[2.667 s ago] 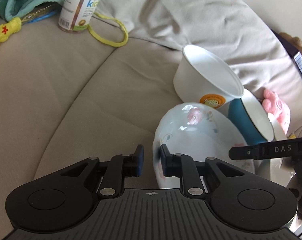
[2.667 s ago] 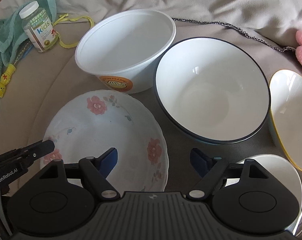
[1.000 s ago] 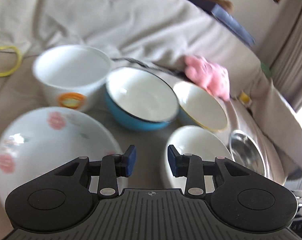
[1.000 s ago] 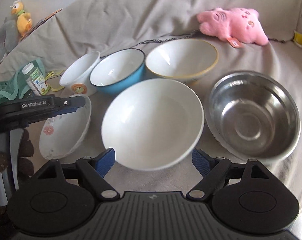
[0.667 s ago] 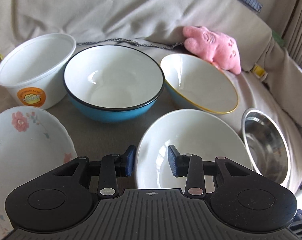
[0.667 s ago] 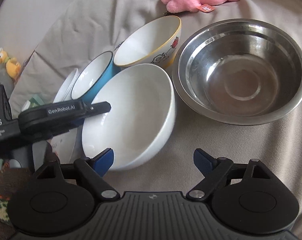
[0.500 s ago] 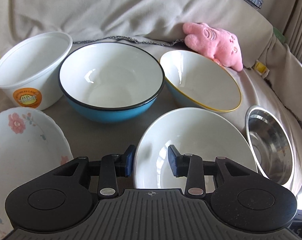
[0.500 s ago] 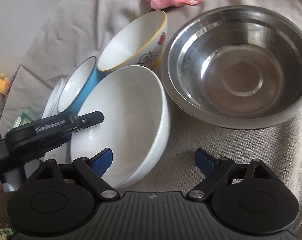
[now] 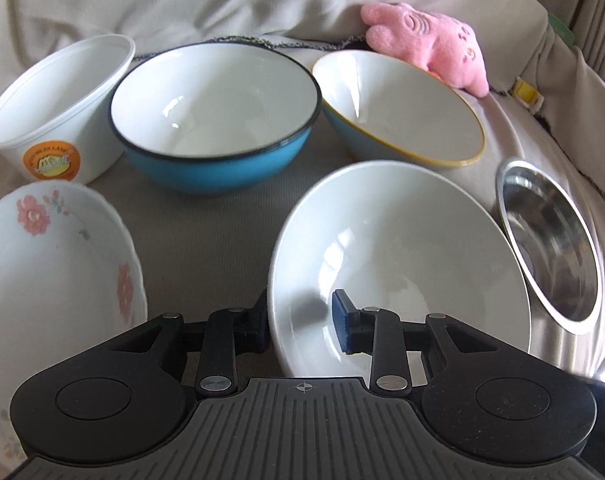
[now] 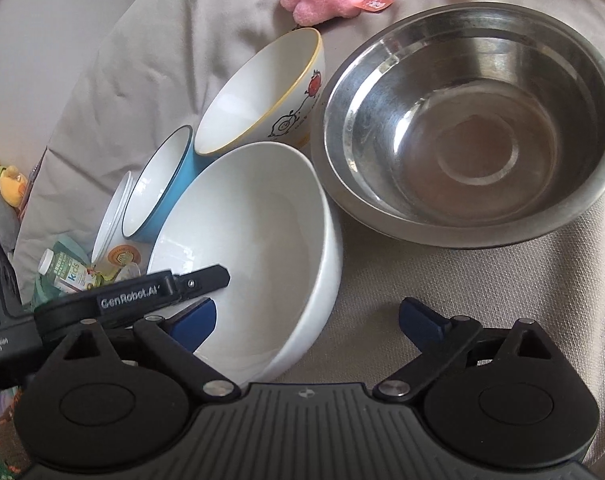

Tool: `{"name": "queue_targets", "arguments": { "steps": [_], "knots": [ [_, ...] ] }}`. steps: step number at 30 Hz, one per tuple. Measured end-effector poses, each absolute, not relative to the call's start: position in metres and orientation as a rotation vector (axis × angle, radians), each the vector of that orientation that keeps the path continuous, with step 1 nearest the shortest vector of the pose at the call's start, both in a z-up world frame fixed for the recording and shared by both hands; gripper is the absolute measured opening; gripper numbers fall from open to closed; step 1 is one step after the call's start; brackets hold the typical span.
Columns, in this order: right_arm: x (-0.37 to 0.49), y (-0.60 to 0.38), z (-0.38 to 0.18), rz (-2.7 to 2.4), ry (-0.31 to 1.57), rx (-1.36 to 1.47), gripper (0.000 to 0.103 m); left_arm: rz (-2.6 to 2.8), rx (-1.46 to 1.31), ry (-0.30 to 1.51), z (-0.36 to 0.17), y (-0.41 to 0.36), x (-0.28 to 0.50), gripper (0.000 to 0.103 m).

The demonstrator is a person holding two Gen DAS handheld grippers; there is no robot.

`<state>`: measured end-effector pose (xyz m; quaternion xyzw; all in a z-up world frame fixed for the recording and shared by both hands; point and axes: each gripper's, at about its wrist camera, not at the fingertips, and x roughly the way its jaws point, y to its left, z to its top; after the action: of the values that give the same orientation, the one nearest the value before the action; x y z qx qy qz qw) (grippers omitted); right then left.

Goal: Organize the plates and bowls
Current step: 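Grasp the rim of the large white bowl with the left tool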

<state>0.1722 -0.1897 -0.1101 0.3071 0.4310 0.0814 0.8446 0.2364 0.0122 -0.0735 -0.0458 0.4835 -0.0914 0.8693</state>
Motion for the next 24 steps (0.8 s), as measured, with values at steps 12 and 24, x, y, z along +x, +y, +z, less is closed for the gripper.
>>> {"name": "queue_targets", "arguments": {
  "steps": [12, 24],
  "knots": [
    [0.17, -0.181, -0.107, 0.128, 0.942, 0.551, 0.103, -0.213, -0.134, 1.002, -0.066, 0.017, 0.189, 0.028],
    [0.177, -0.174, -0.104, 0.102, 0.984, 0.529, 0.103, -0.189, -0.071, 0.889, -0.035, 0.022, 0.196, 0.027]
  ]
}}
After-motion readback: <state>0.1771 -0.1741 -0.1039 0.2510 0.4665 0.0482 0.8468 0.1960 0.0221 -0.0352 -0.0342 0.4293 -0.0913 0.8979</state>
